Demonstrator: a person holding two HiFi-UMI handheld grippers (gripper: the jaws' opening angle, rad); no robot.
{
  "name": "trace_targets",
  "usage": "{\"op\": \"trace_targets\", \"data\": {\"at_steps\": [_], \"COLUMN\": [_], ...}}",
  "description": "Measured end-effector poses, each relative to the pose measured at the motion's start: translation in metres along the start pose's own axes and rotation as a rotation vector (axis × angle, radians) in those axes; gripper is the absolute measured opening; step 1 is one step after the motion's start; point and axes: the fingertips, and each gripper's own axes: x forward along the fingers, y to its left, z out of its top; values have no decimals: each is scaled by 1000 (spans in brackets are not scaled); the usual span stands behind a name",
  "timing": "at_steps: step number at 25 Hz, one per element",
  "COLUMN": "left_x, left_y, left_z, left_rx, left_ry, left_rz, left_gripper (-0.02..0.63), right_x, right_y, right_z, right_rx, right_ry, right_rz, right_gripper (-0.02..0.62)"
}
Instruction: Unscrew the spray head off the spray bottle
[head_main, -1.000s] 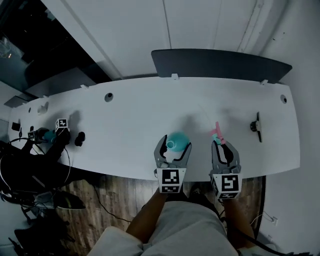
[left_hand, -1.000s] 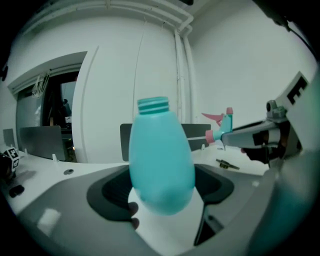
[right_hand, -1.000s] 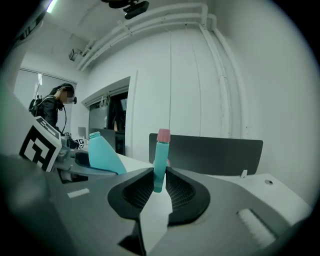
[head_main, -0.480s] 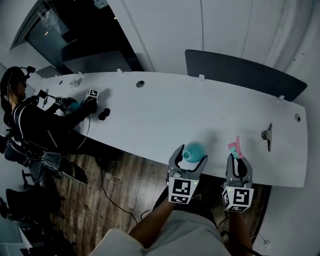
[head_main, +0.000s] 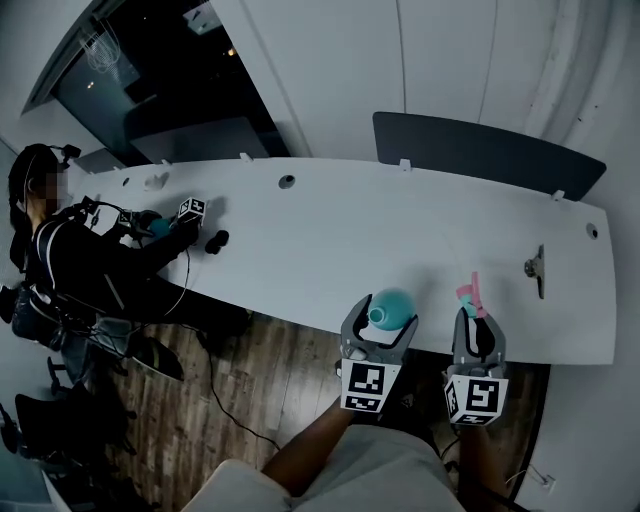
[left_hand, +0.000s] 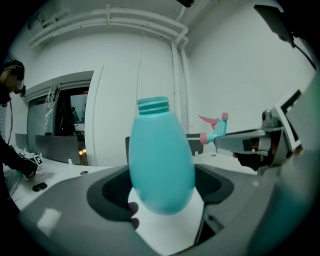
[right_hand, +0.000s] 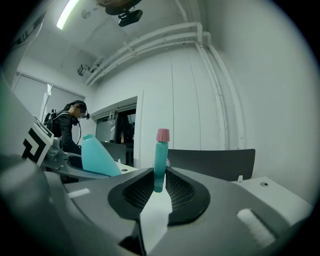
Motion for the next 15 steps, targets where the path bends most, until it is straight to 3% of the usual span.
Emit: {"op": "trace_targets", "data": {"at_steps": [15], "left_x": [4], "left_y": [9], "left_z": [13], "left_rx": [10], "left_ry": [-37], "left_rz": [-67], "left_gripper": [377], "right_x": [8], "right_y": [16], "right_z": [20], "right_rx": [-27], "right_ry": [-24], "right_rz": [-44], "right_gripper": [72]}}
